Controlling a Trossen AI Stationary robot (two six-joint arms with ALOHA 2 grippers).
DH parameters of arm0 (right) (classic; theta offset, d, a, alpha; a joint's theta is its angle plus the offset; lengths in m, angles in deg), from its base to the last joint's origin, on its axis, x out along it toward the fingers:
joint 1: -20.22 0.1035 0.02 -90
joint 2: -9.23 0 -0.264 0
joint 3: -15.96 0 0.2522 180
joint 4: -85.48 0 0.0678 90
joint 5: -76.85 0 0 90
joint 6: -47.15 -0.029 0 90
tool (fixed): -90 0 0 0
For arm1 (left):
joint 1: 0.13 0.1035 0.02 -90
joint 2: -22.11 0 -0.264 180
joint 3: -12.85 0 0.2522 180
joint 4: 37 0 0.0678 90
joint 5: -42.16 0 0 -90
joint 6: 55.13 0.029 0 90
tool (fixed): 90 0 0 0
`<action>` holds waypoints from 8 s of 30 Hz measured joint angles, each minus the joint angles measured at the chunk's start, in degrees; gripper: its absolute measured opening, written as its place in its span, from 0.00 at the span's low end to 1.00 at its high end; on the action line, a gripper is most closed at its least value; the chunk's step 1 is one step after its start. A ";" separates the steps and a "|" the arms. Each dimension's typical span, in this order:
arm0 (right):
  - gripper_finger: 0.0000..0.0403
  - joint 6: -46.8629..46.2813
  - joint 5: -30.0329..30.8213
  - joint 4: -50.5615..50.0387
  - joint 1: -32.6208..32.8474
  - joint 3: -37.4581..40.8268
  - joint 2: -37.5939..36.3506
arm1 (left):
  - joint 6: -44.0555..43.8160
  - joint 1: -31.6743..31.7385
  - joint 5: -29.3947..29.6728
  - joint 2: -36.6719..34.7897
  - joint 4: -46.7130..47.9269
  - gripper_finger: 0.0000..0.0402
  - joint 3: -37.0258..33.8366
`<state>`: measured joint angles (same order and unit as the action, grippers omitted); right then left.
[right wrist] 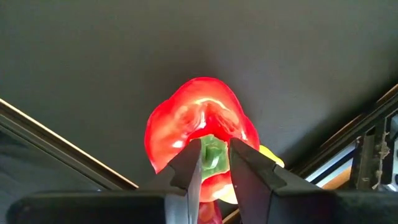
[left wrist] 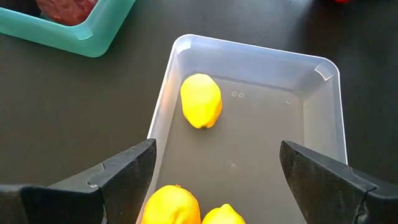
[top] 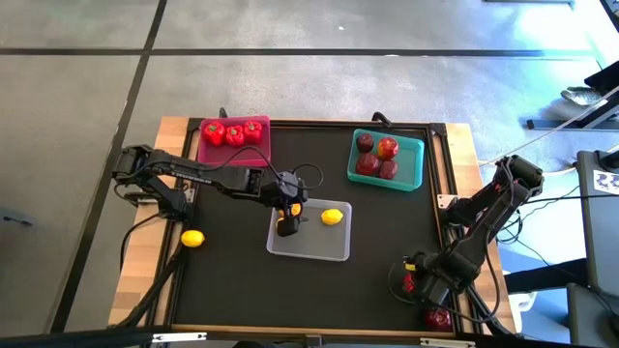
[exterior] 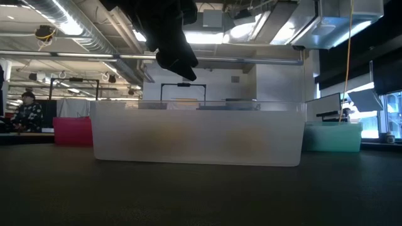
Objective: Sort produce into baskets
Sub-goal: Put the bell pepper into the red bin
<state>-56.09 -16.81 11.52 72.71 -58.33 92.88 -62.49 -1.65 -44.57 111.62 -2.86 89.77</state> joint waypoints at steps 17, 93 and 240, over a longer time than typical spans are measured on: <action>0.20 1.07 -2.58 0.22 0.00 0.00 1.75 | 1.75 -1.18 0.00 0.00 -0.04 0.84 0.00; 0.06 109.64 4.09 24.22 -70.25 -20.35 16.12 | -5.54 2.66 11.16 -18.73 -6.44 0.84 -14.10; 0.38 108.06 4.68 60.79 -60.39 8.55 3.21 | -8.90 38.30 17.18 -30.12 -3.55 0.09 -26.82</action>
<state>51.97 -12.14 72.30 12.32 -49.79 96.10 -71.39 36.65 -27.39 81.50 -6.41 62.95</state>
